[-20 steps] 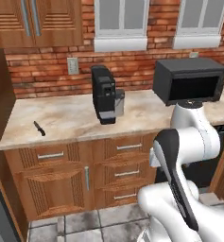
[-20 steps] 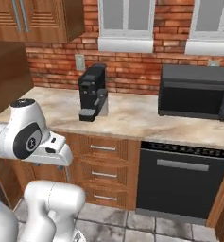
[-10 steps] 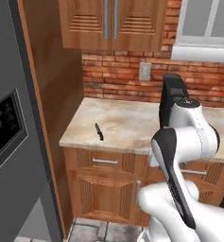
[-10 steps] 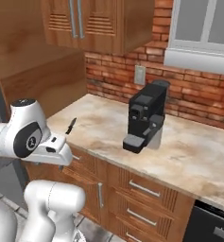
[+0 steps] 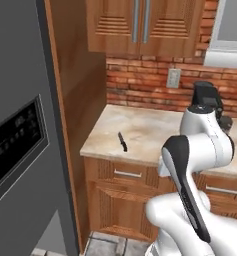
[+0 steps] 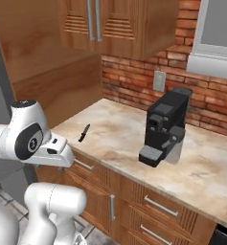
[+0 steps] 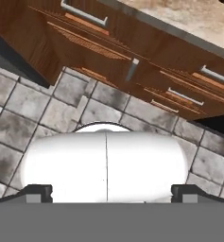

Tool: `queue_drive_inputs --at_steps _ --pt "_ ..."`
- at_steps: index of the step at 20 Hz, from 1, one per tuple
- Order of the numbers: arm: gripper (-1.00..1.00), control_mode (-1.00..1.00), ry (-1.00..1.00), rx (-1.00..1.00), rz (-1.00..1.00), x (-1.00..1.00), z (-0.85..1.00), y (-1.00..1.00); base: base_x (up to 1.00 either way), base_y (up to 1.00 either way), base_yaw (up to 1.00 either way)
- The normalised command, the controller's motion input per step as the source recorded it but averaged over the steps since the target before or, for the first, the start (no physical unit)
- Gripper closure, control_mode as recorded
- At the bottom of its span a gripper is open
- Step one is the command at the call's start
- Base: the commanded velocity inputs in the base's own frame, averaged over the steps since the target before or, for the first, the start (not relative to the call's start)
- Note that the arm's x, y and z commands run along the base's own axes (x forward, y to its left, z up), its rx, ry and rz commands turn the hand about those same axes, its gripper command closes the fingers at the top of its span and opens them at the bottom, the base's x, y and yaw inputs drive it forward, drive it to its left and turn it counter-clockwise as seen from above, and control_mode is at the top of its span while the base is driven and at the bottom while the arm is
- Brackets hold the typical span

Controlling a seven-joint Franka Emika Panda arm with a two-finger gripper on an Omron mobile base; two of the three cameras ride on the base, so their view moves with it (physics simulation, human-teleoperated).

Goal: Retrieve the butter from the fridge and place it on a plate on the dining table. Then retrieve the butter knife by the fridge and place it near the plate.

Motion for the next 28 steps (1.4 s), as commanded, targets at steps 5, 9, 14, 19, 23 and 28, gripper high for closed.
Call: queue_drive_inputs --at_steps 5,9,14,19,23,28 --pt "-1.00 1.00 0.00 0.00 0.00 0.00 0.00 0.00 0.28 0.77 -0.11" --pt "-1.00 1.00 0.00 0.00 0.00 0.00 0.00 0.00 0.60 0.13 0.00" --pt "-1.00 1.00 0.00 0.00 0.00 0.00 0.00 0.00 0.66 -0.19 -0.01" --pt "-1.00 1.00 0.00 0.00 0.00 0.00 0.00 0.00 0.57 -0.01 0.00" --pt "-1.00 -1.00 -0.02 0.02 -0.05 0.15 -0.08 0.00 0.10 0.00 0.00" --pt "-1.00 -1.00 -0.09 0.04 -0.26 0.75 -0.32 0.08 0.00 0.00 0.00"
